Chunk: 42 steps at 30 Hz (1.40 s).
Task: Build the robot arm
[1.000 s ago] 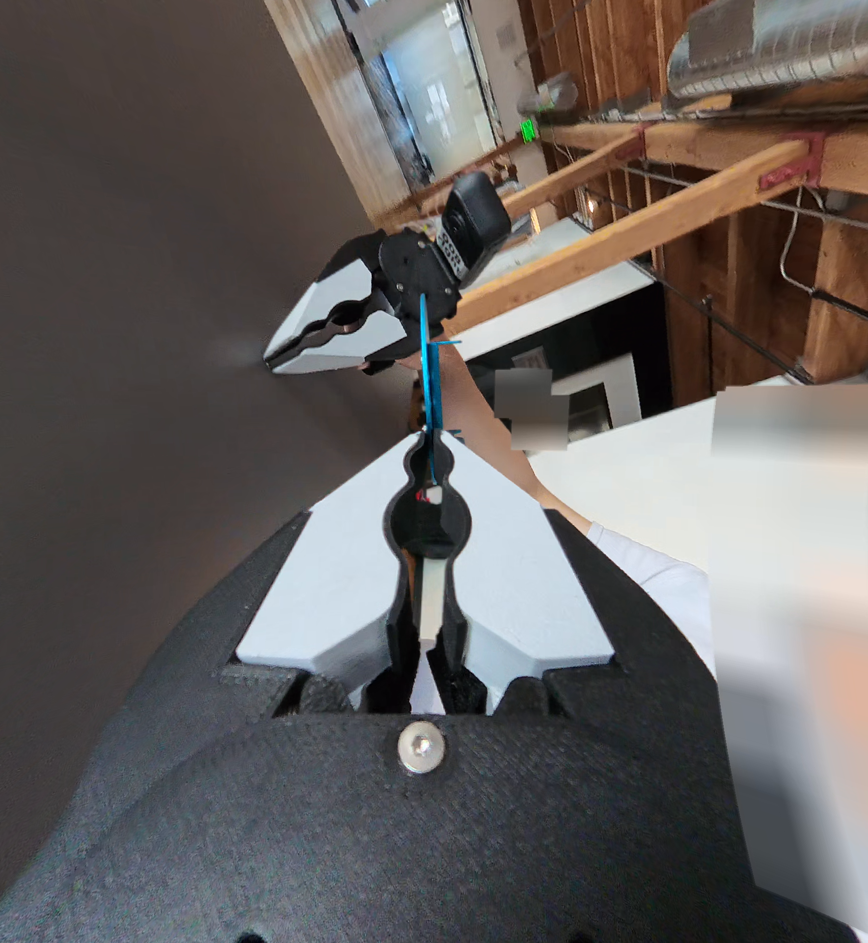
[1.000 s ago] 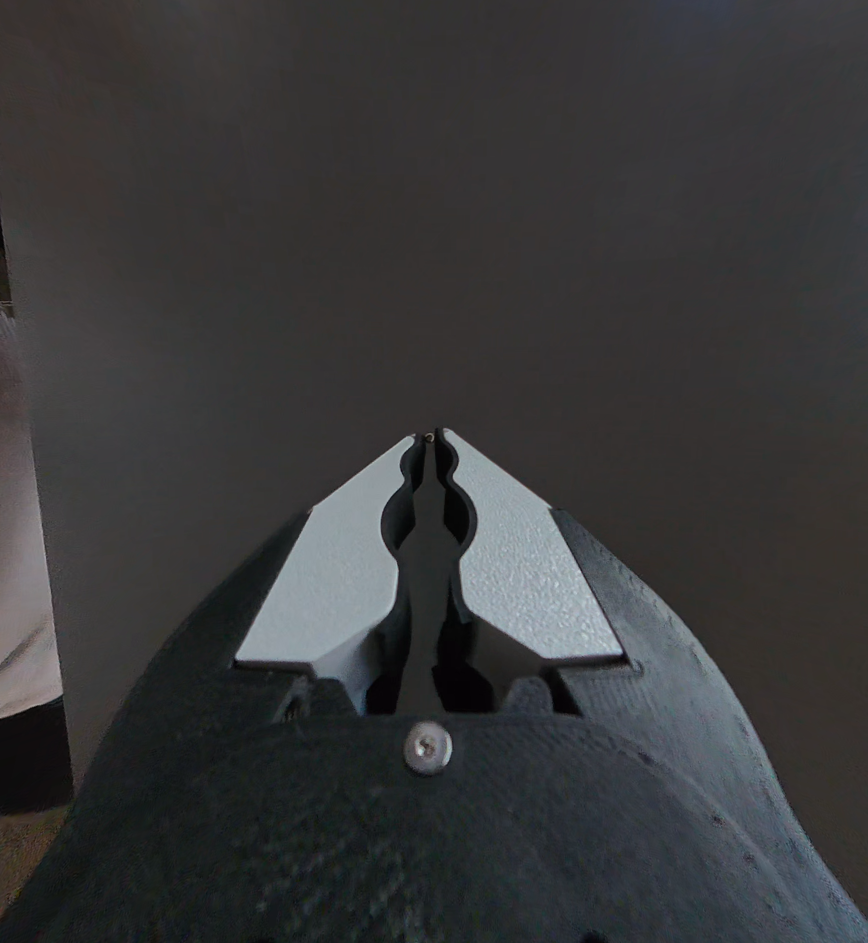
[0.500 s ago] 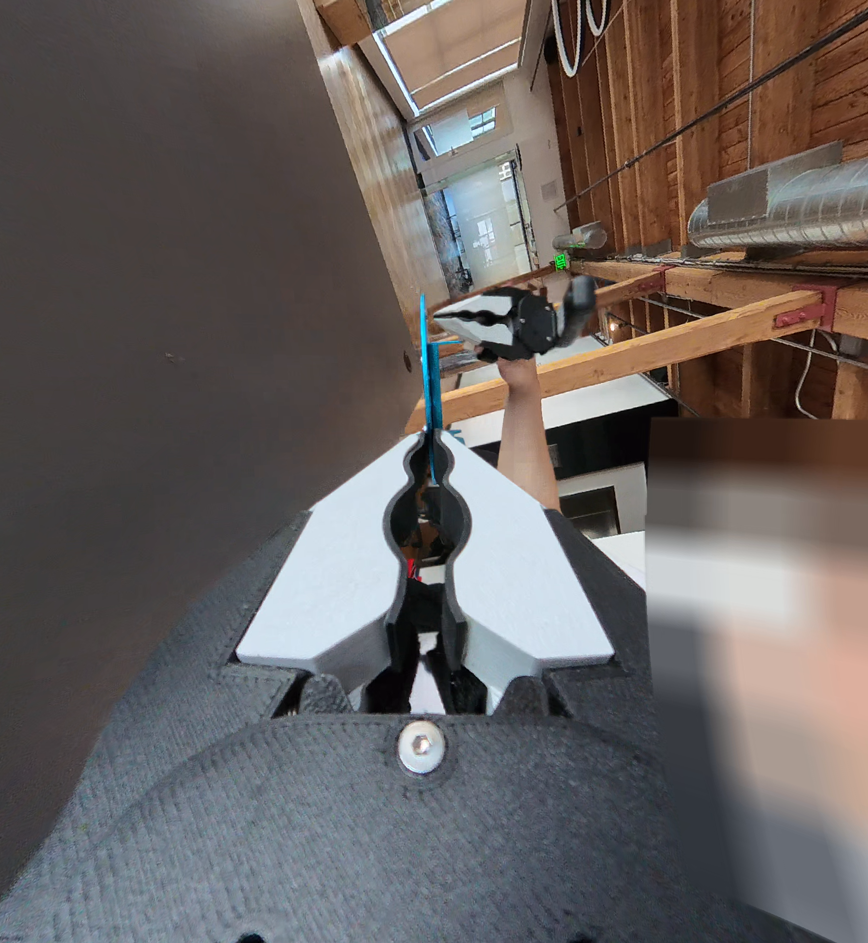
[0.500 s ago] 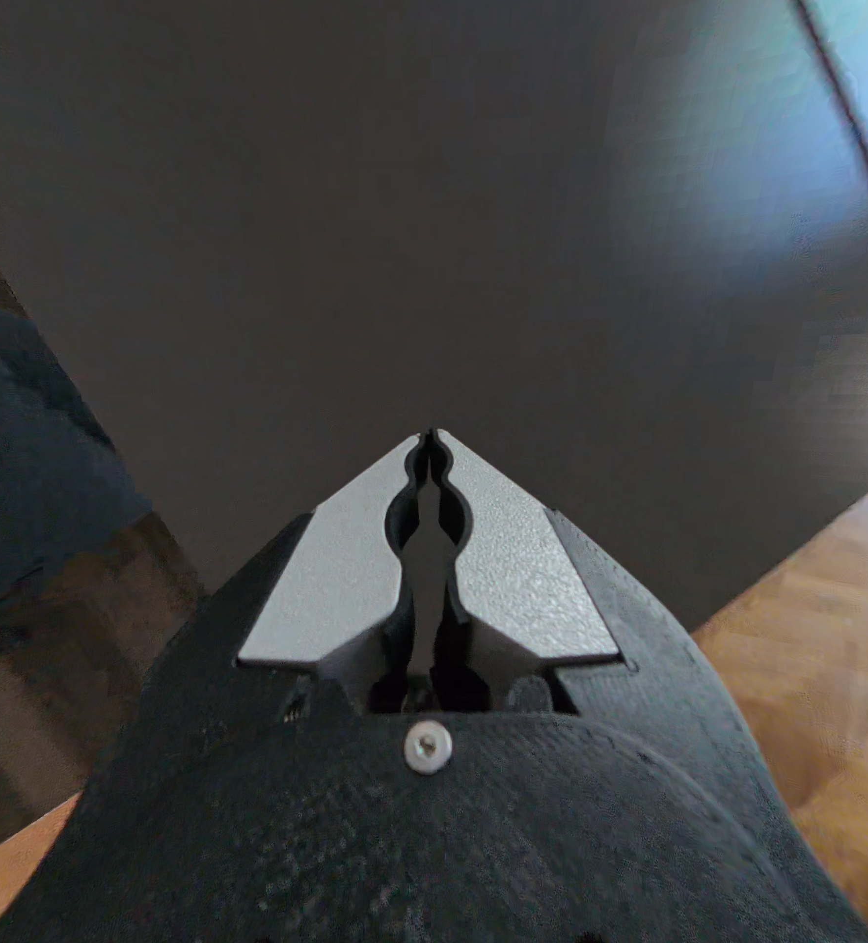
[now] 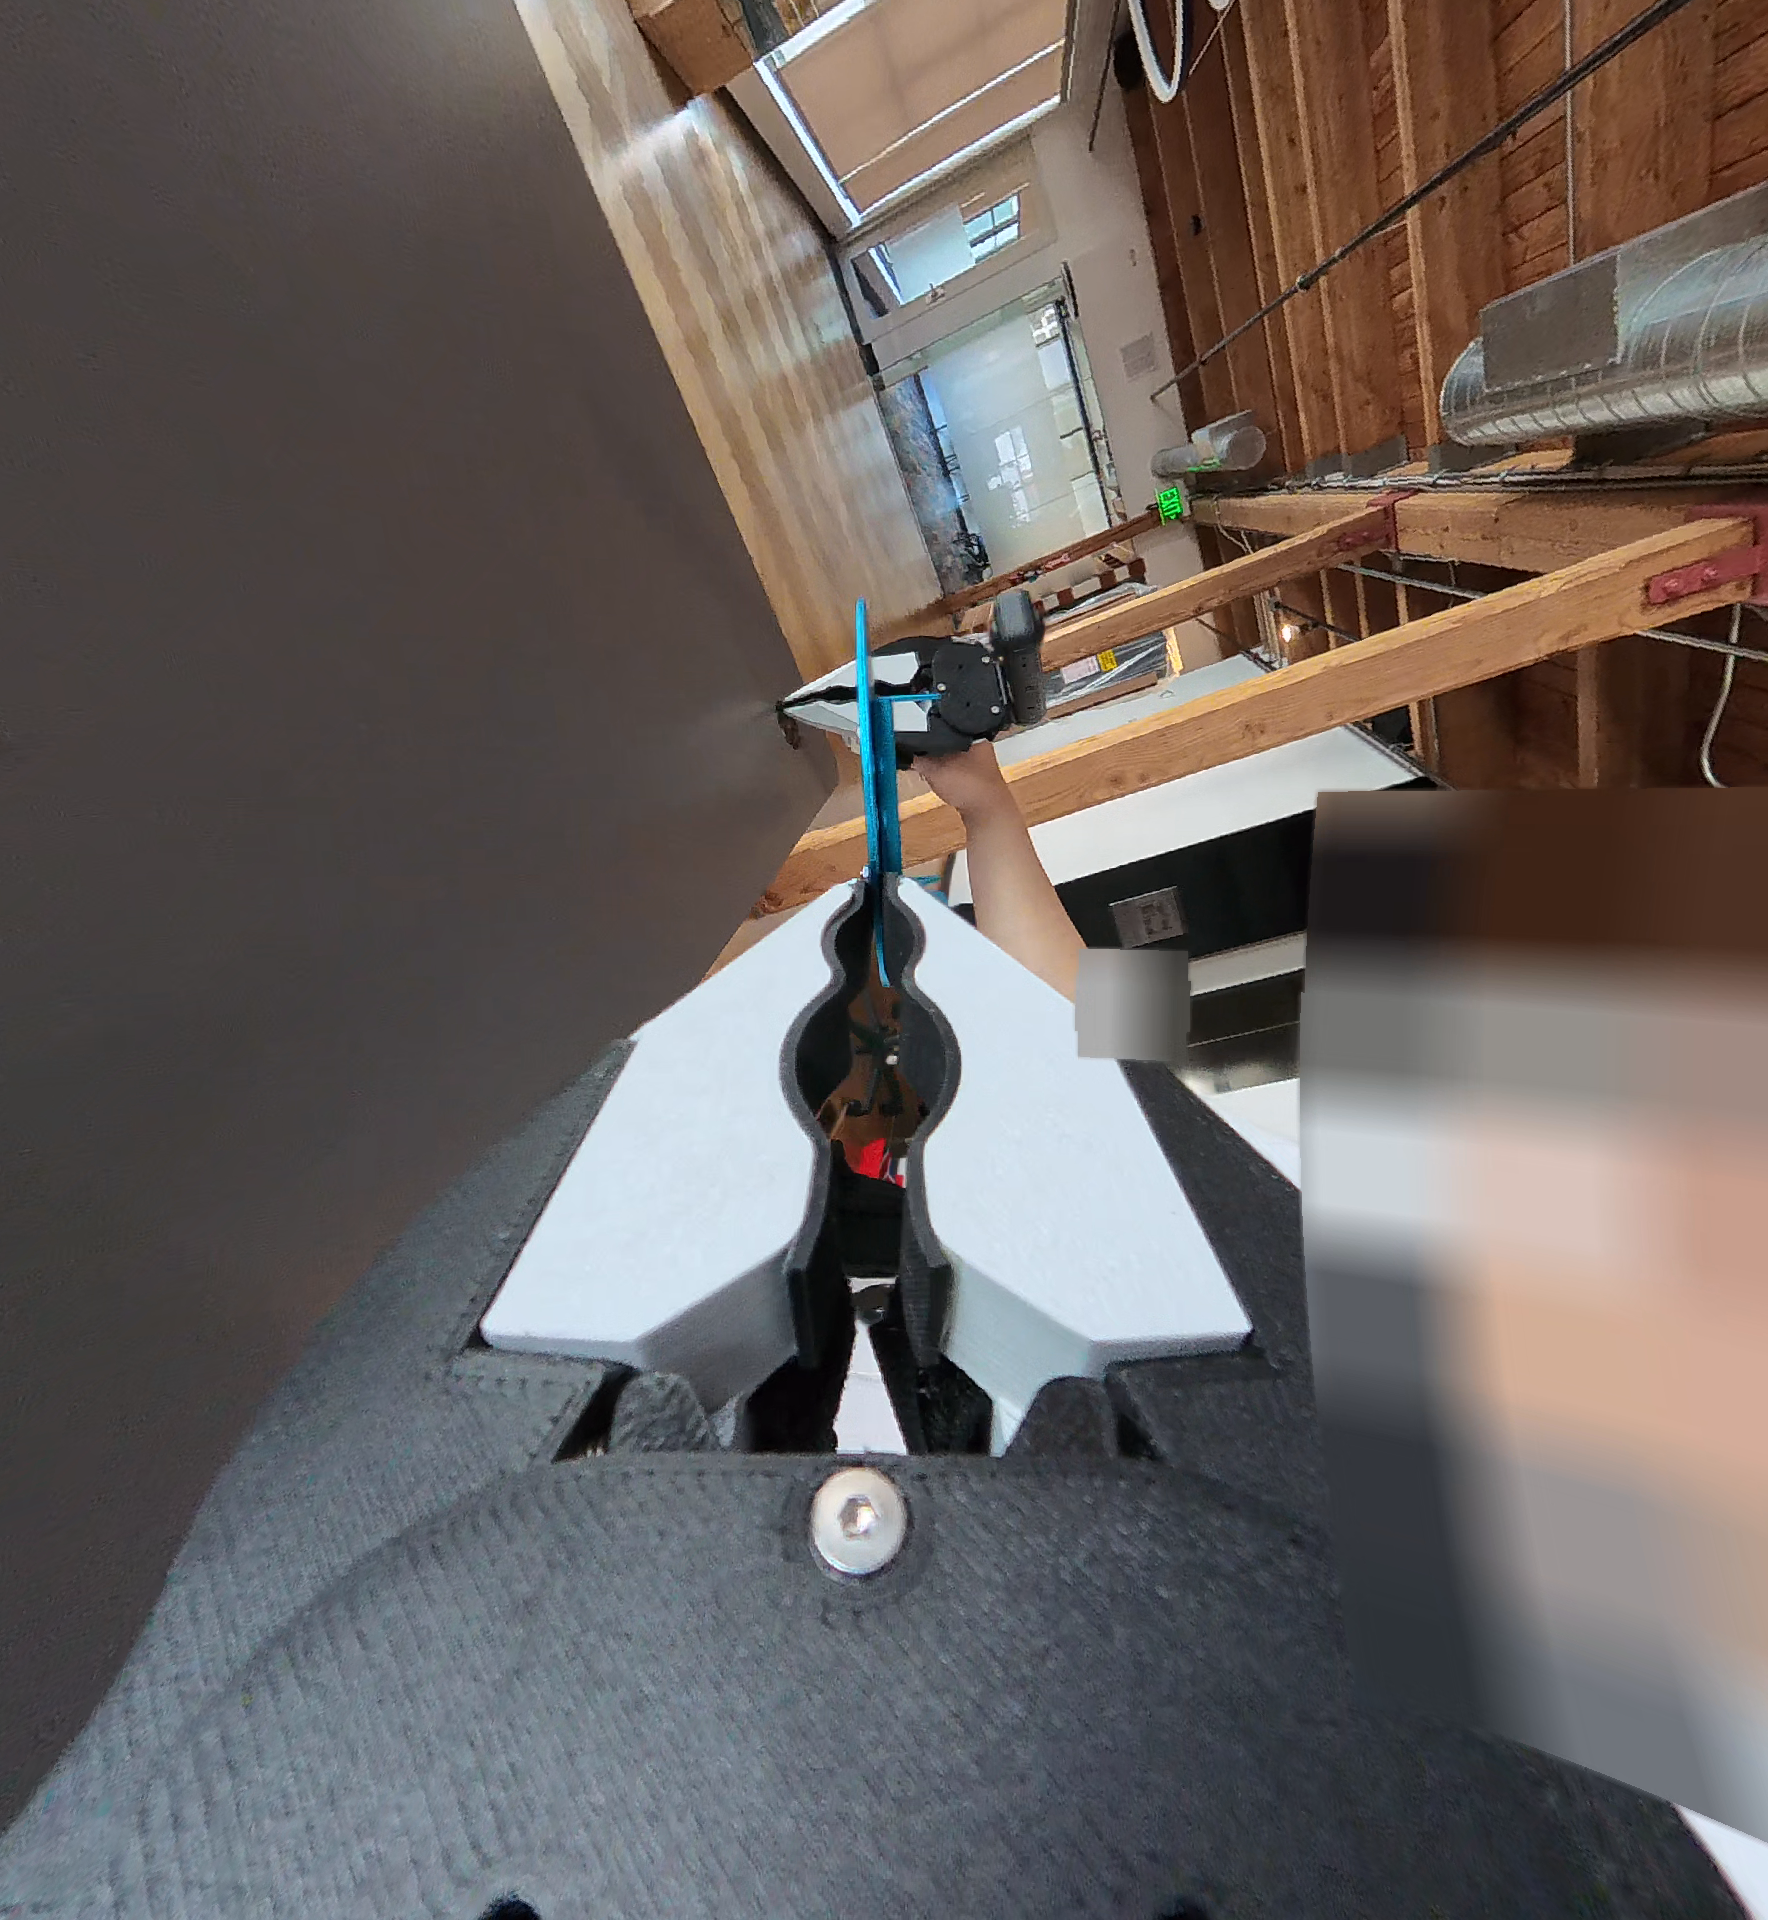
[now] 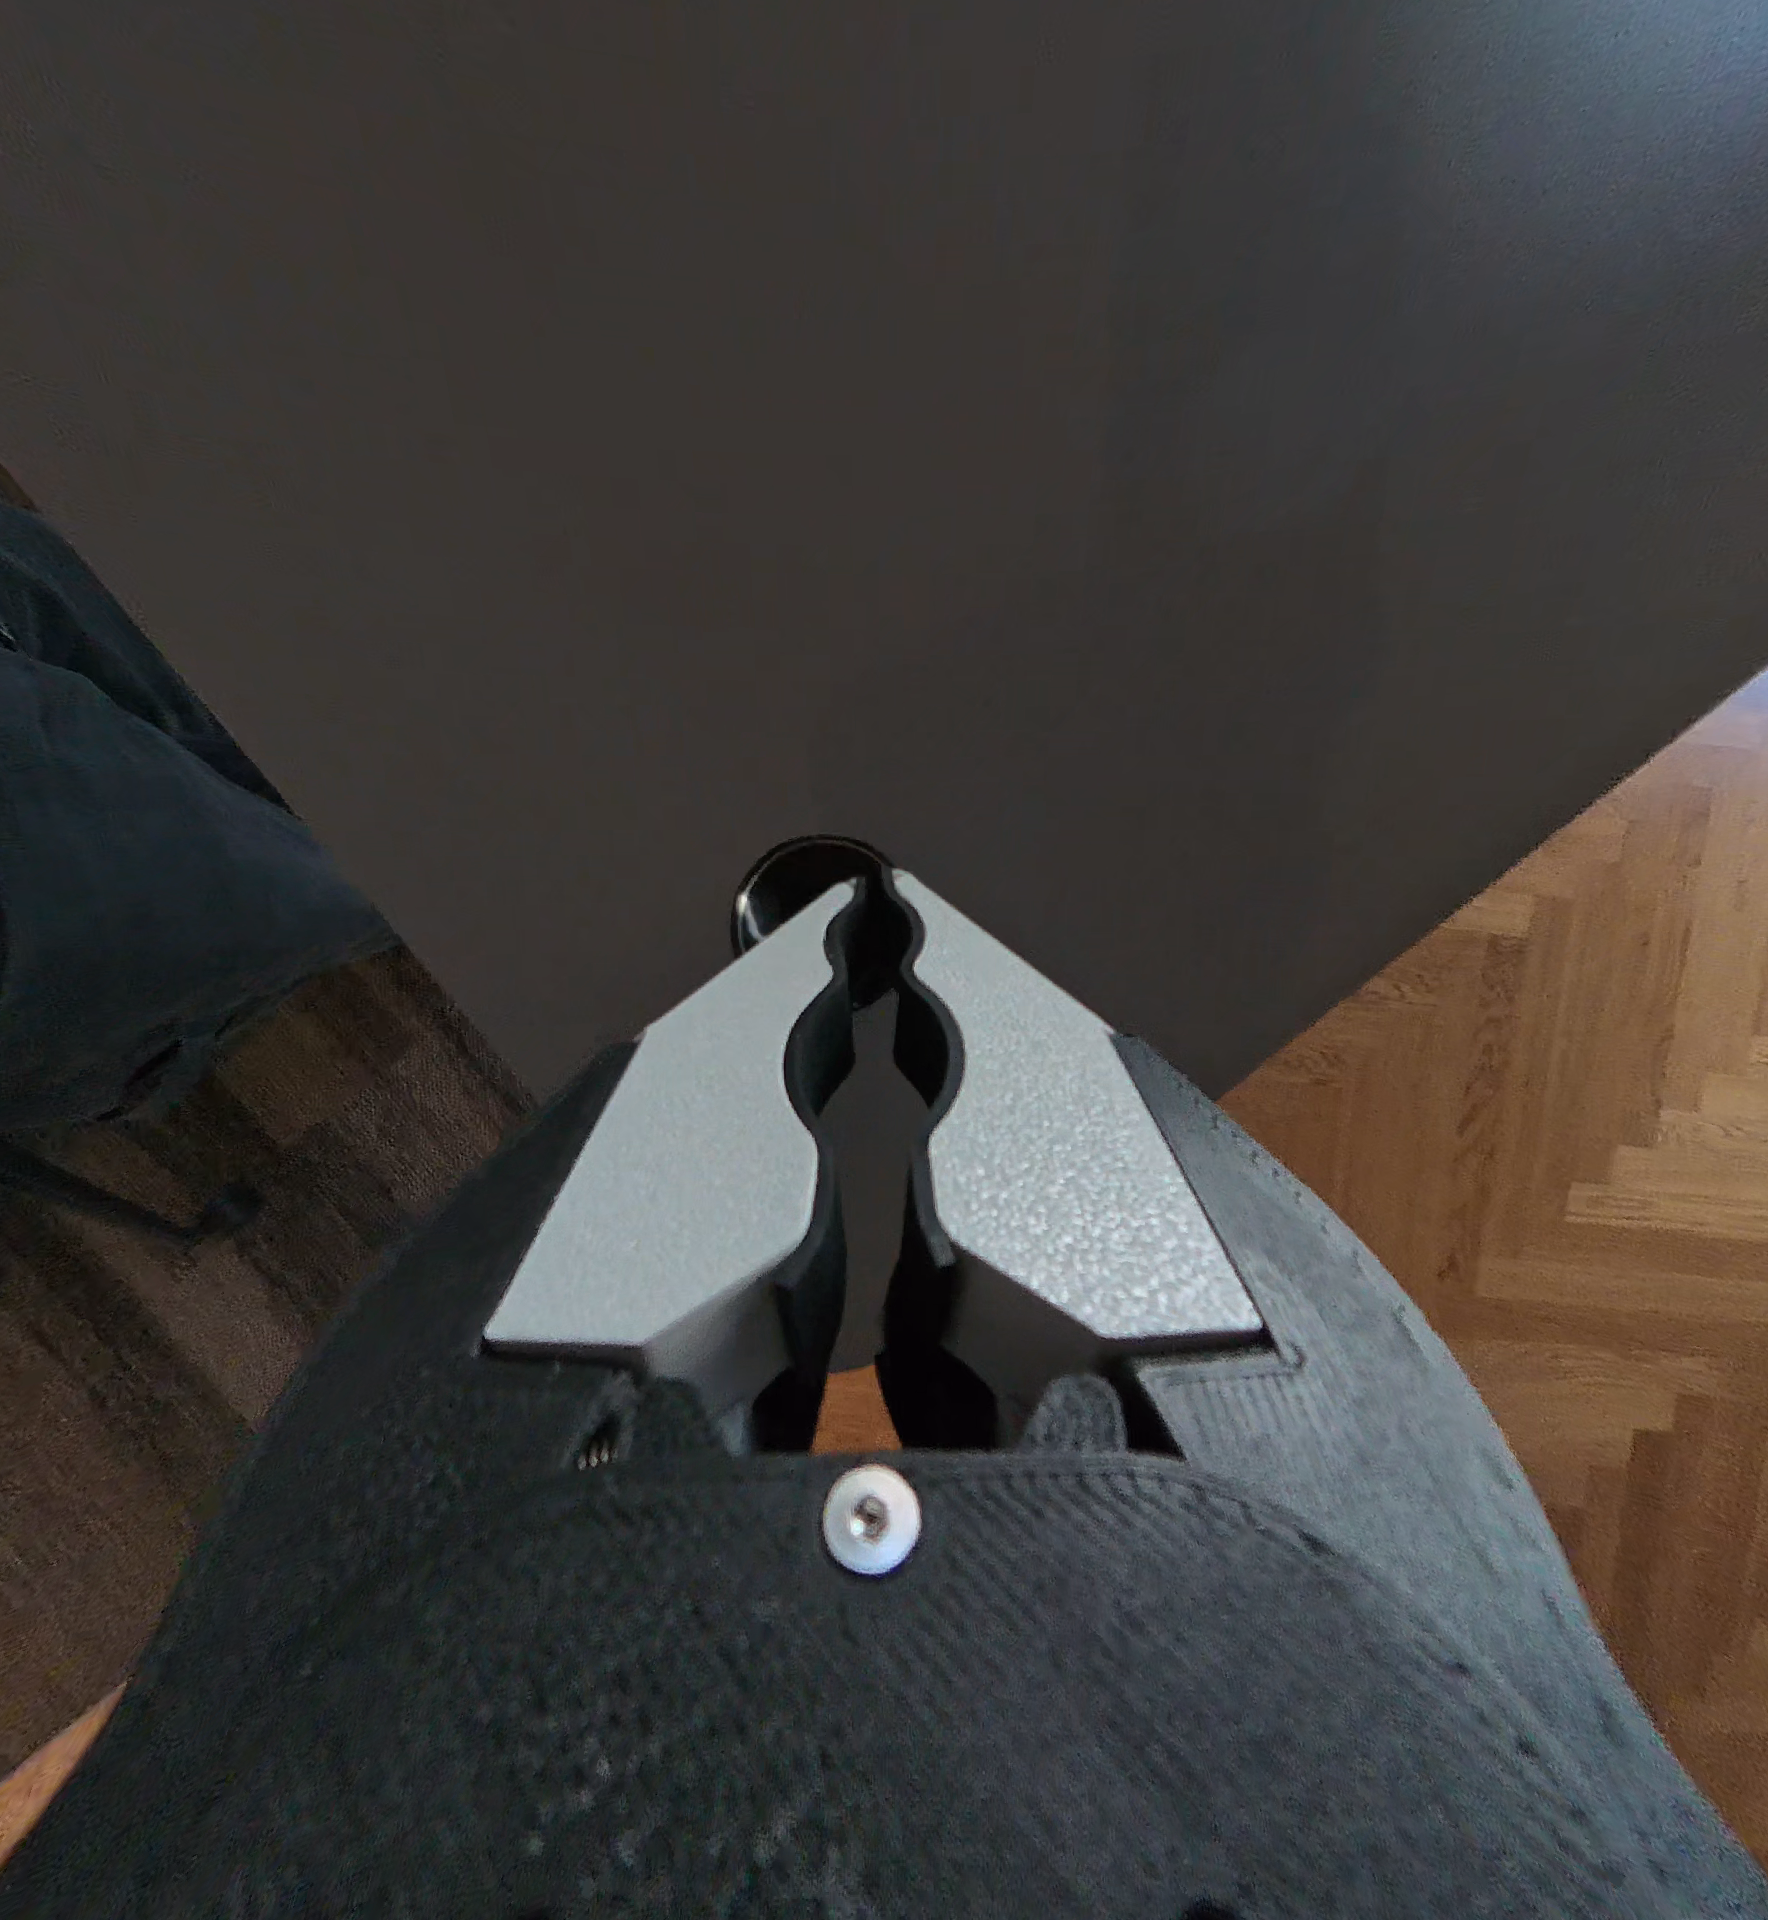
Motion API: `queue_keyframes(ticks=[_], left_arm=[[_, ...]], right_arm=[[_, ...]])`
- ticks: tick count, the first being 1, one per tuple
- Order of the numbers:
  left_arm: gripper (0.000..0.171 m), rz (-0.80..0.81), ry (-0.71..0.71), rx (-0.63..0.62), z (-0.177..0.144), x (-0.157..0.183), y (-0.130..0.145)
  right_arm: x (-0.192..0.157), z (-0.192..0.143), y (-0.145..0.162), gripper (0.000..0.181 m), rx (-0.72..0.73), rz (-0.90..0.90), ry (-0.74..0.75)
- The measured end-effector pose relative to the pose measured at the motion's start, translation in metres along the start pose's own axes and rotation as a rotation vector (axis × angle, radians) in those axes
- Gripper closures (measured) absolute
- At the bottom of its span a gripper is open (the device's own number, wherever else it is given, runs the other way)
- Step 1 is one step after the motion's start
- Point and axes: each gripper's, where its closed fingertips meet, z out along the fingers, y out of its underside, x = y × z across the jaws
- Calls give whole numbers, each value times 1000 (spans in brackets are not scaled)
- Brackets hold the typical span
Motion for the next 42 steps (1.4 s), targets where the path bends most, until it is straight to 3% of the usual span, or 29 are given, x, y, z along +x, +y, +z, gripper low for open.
queue_keyframes(ticks=[9,42], left_arm=[[171,20,-18,30,2,8,-3],[171,90,-85,114,-35,14,-27]], right_arm=[[2,-2,4,180,-131,-171,47],[-3,-9,-3,180,-204,-171,-61]])
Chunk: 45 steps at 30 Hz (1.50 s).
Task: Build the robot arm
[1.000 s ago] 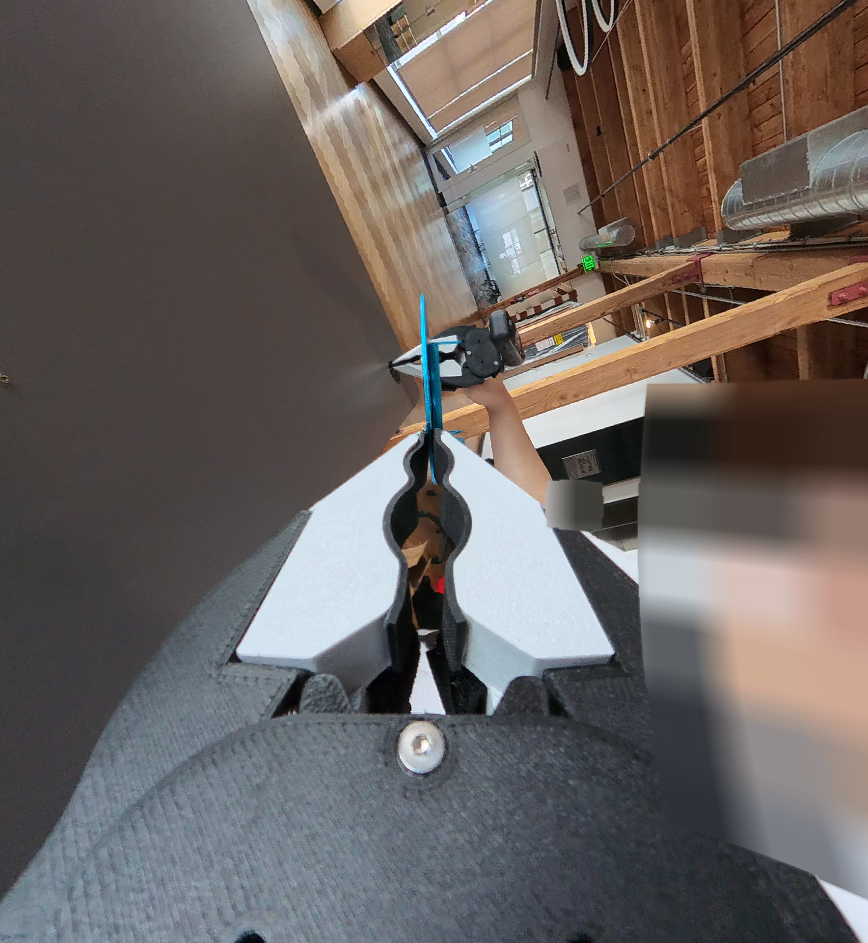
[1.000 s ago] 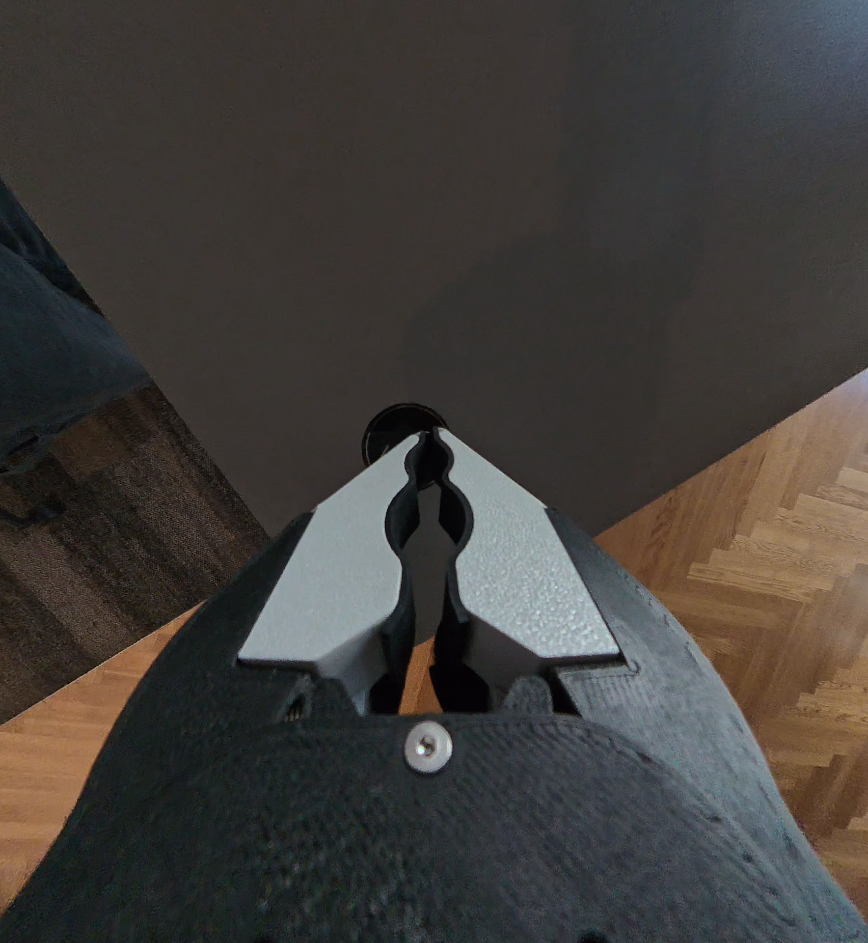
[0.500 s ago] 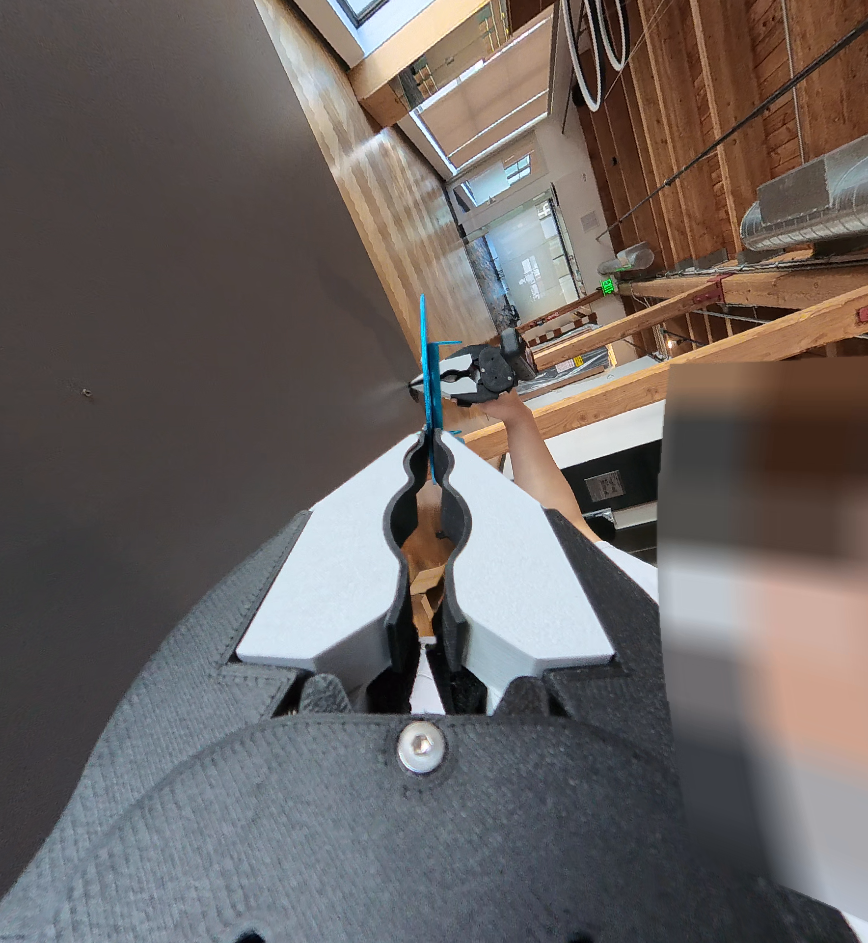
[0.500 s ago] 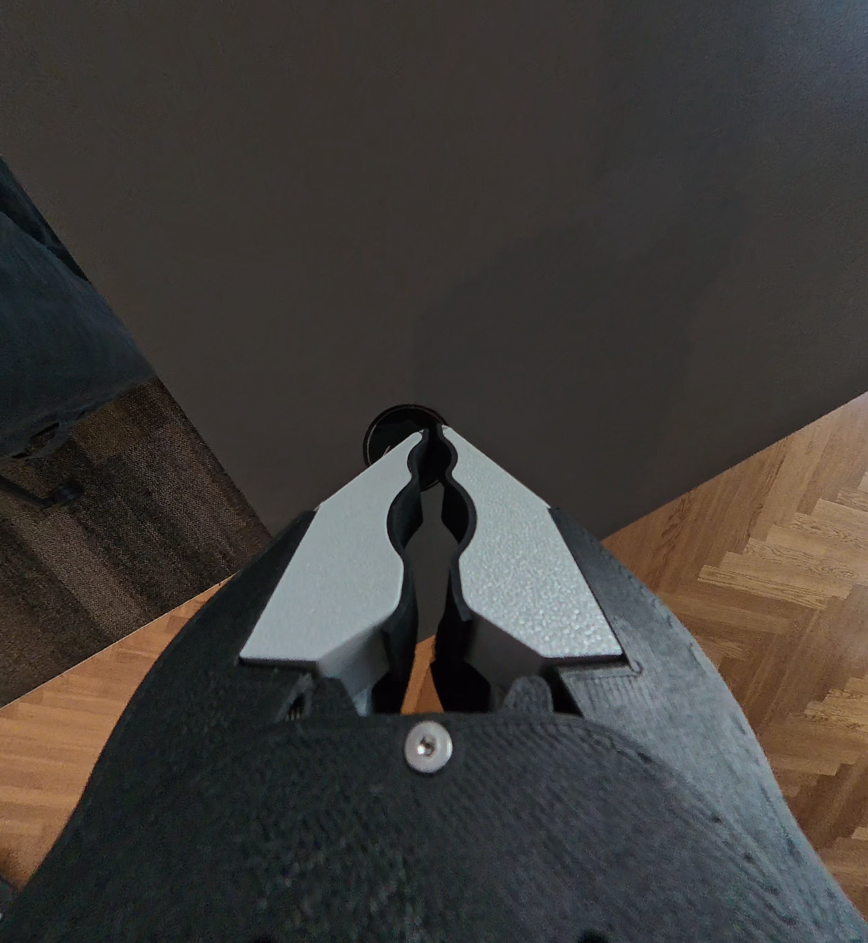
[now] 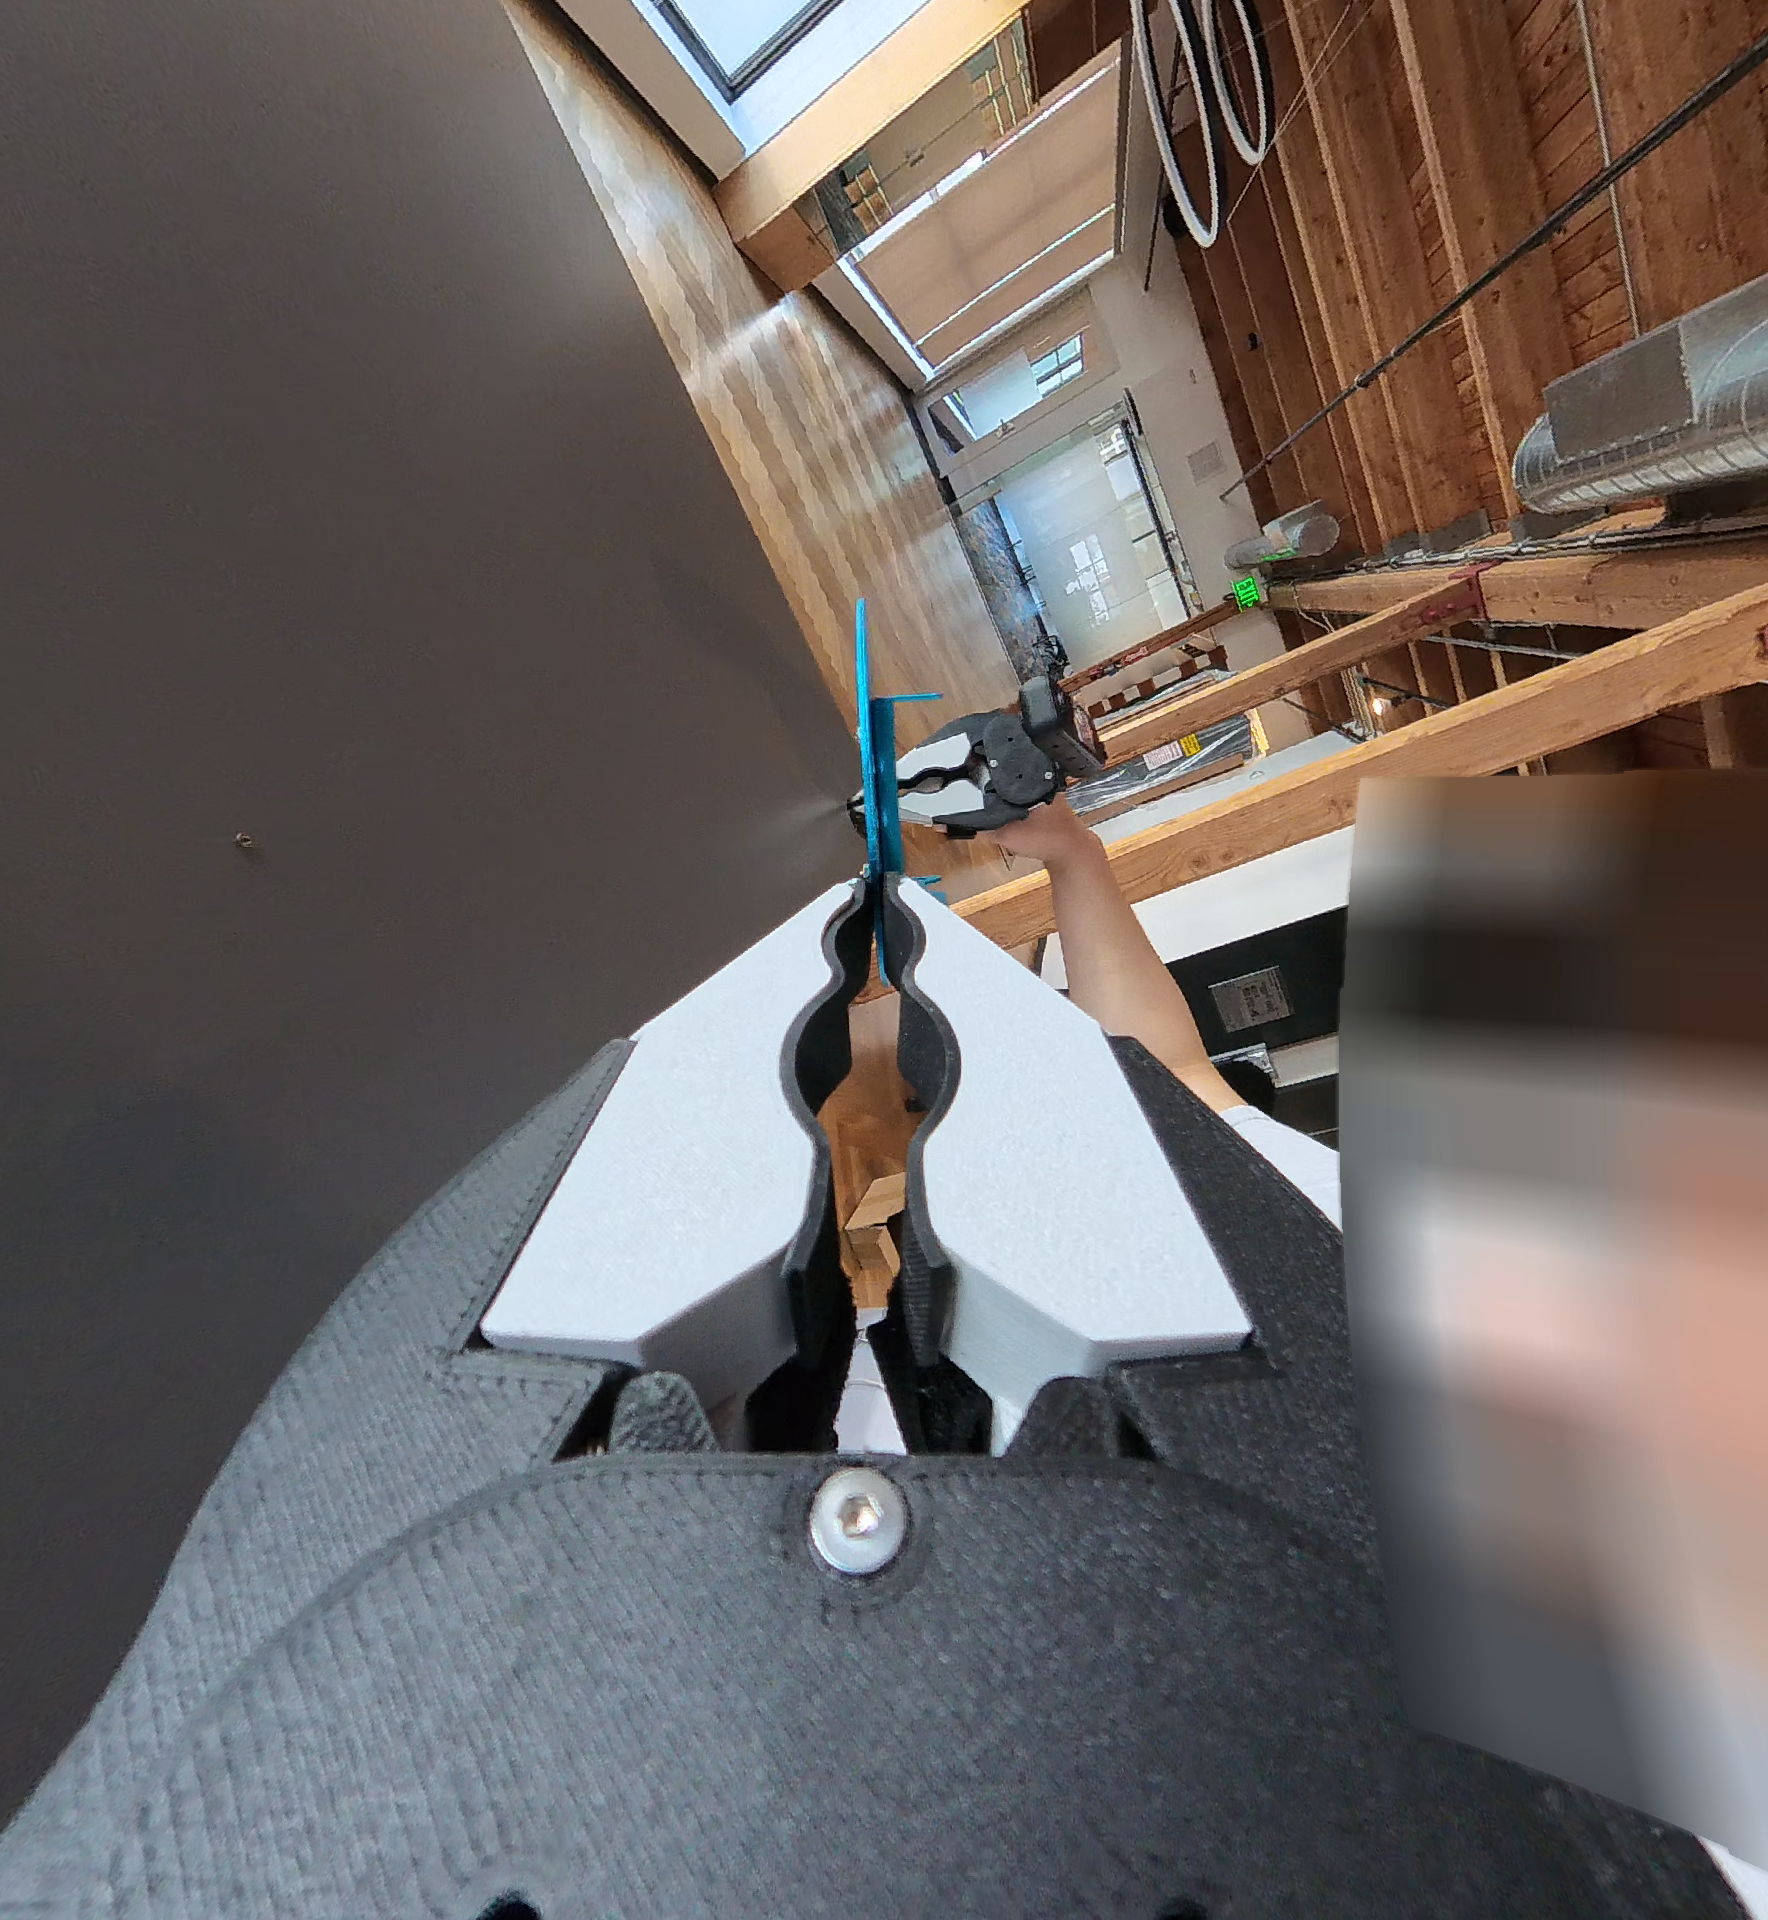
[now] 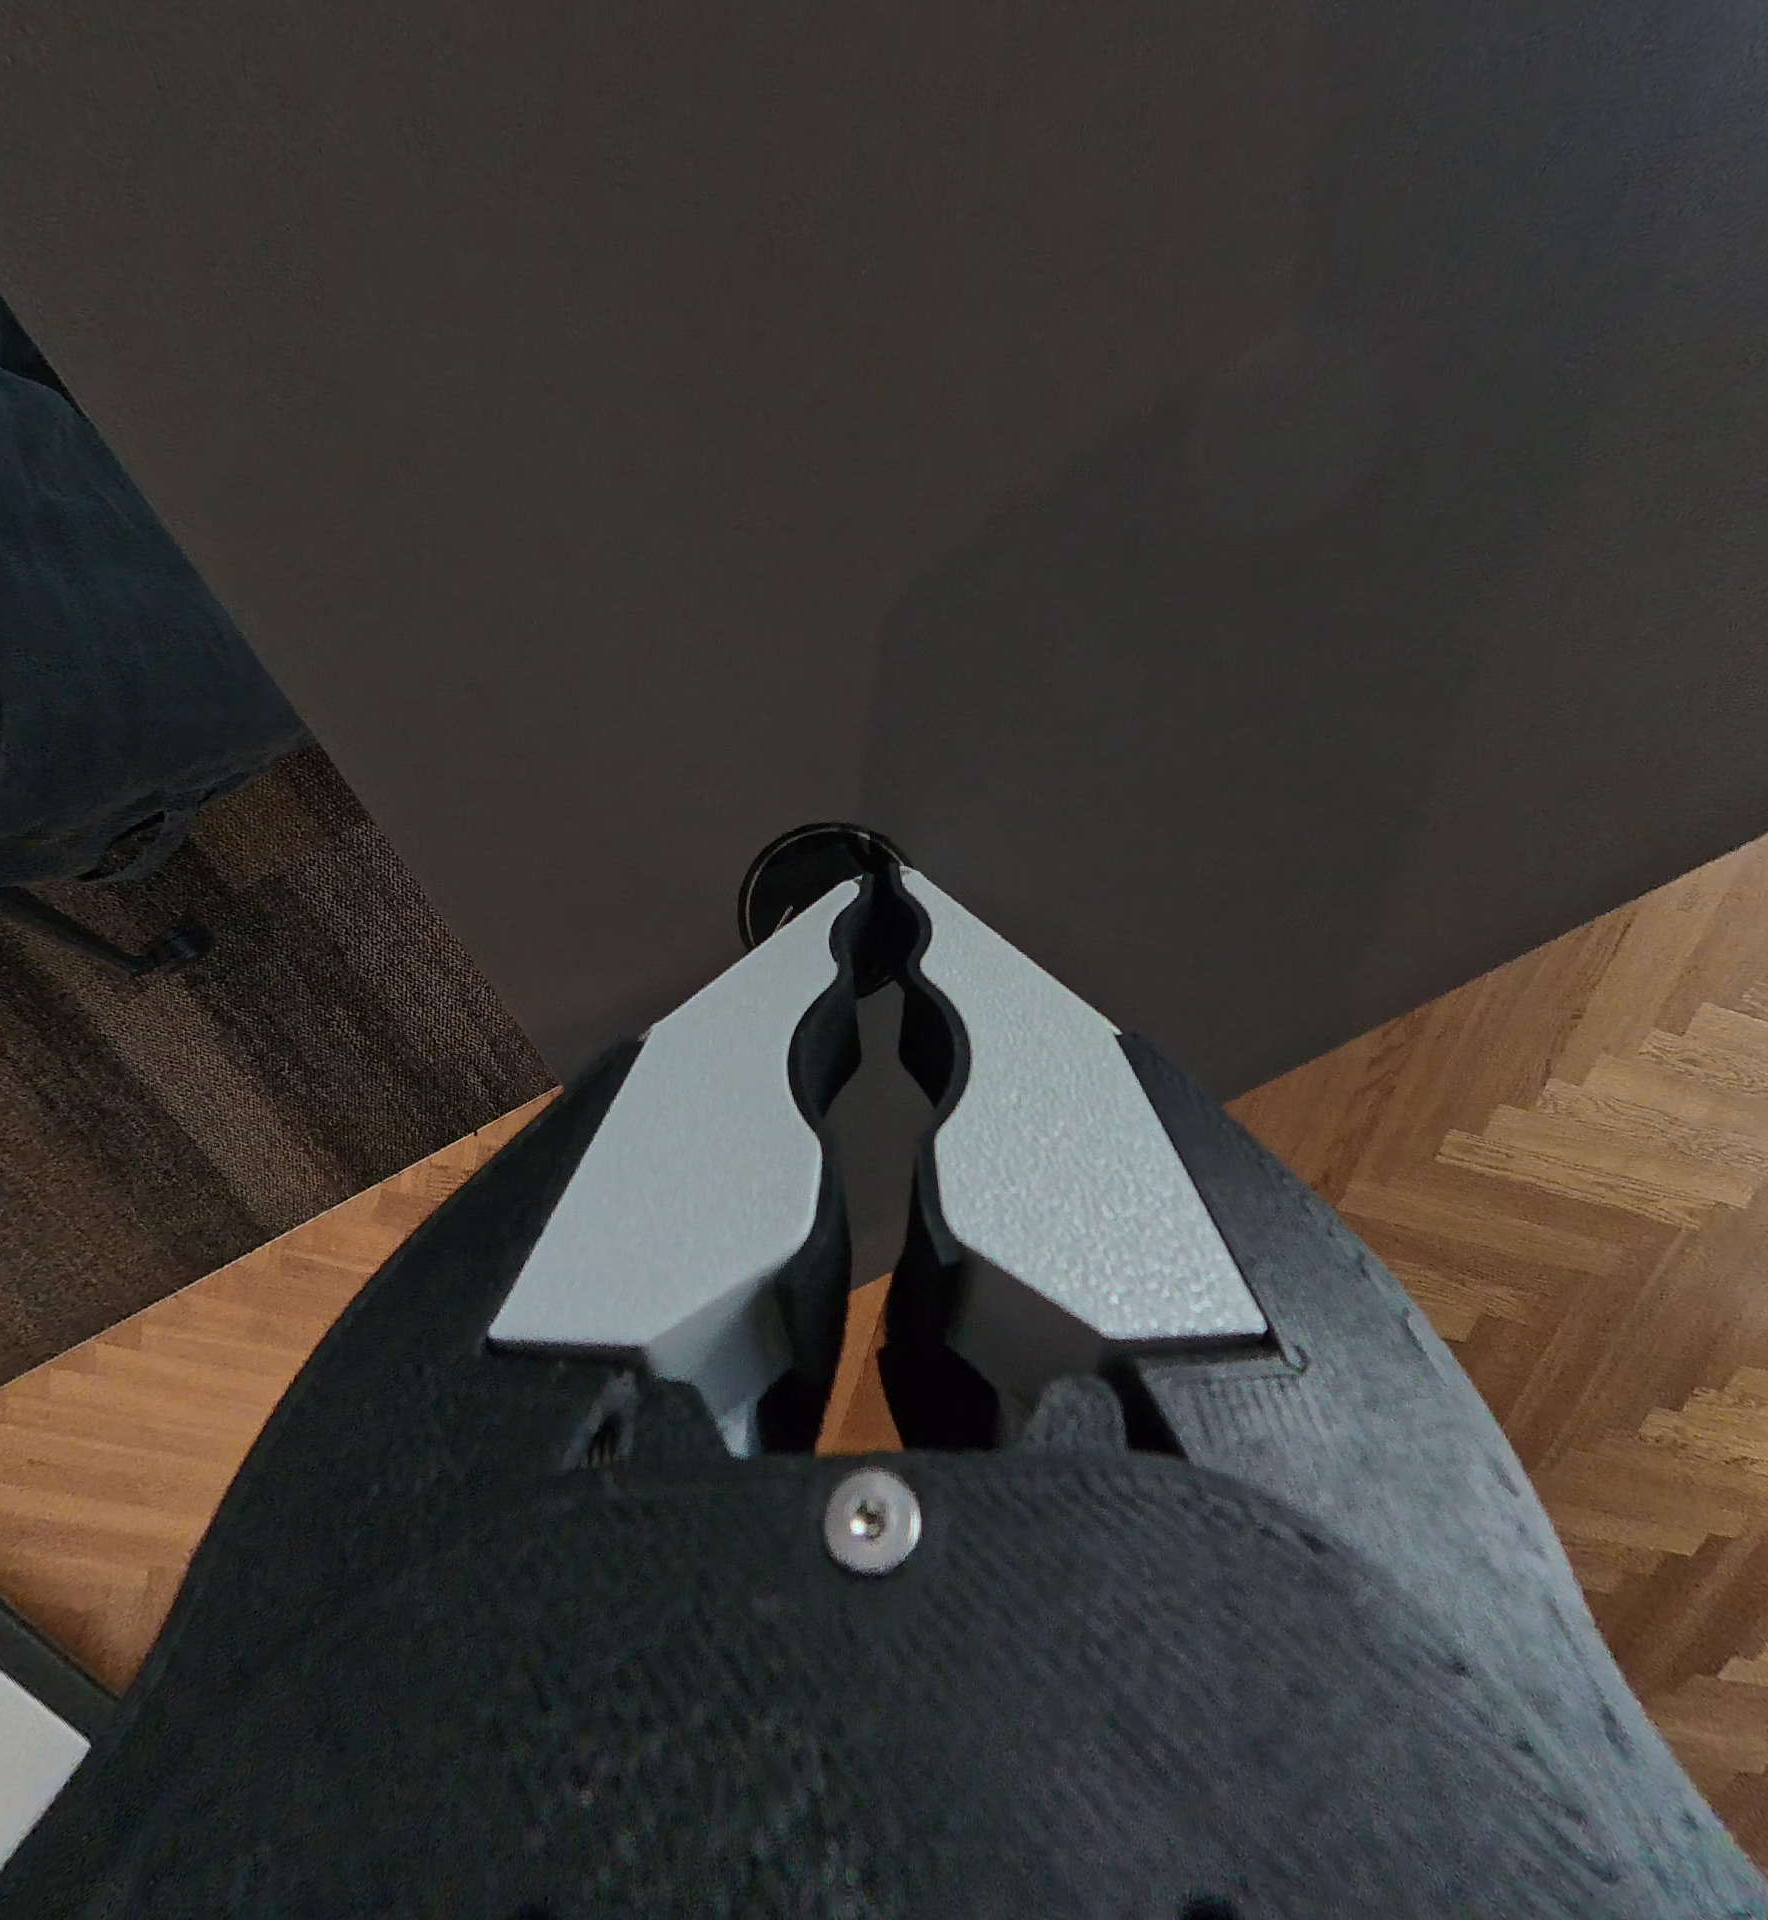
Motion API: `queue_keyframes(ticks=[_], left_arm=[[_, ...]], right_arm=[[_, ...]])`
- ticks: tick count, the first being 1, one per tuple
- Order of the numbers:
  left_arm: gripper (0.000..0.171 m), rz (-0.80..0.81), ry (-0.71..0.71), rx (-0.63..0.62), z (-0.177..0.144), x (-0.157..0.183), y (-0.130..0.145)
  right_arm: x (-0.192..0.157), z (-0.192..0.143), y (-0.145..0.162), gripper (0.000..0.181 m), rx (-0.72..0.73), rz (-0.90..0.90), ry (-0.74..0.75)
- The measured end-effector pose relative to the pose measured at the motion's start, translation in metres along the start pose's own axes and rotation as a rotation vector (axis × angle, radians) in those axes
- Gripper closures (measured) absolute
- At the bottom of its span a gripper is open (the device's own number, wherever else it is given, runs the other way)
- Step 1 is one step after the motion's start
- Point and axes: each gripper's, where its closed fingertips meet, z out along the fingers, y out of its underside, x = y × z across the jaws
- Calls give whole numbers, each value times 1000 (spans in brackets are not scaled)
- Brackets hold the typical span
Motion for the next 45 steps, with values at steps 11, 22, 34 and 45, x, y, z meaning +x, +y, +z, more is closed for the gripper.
queue_keyframes(ticks=[11,22,34,45], left_arm=[[171,-15,-15,-1,-1,-5,-2],[171,-25,-5,-11,4,-5,-2],[171,-58,8,-5,-1,-9,-2],[171,-69,6,-2,0,-14,-12]], right_arm=[[2,-11,-4,181,12,-2,12],[4,-24,-9,180,-1,-25,45],[6,-38,-14,180,-3,-31,85],[8,-50,-20,180,12,-12,101]])
